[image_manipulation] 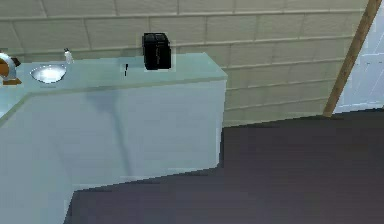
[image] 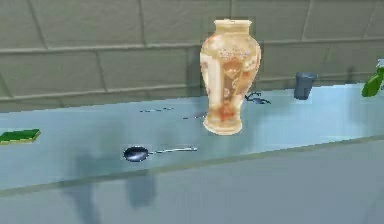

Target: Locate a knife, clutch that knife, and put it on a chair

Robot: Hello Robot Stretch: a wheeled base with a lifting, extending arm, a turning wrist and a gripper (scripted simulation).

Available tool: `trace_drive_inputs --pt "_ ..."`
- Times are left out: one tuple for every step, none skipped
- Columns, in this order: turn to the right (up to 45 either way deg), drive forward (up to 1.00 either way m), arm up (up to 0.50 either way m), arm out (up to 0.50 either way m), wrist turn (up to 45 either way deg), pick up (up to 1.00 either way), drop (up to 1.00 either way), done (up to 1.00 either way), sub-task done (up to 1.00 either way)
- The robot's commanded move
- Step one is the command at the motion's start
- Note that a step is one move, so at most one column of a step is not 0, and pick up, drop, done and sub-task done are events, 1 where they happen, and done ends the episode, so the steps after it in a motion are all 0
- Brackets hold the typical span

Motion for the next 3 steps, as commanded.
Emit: trace_drive_inputs --pt "0.0 0.4 0.0 0.0 0.0 0.0 0.0 0.0 0.0" --pt "-45.0 0.0 0.0 0.0 0.0 0.0 0.0 0.0 0.0" --pt "-27.0 0.0 0.0 0.0 0.0 0.0 0.0 0.0 0.0"
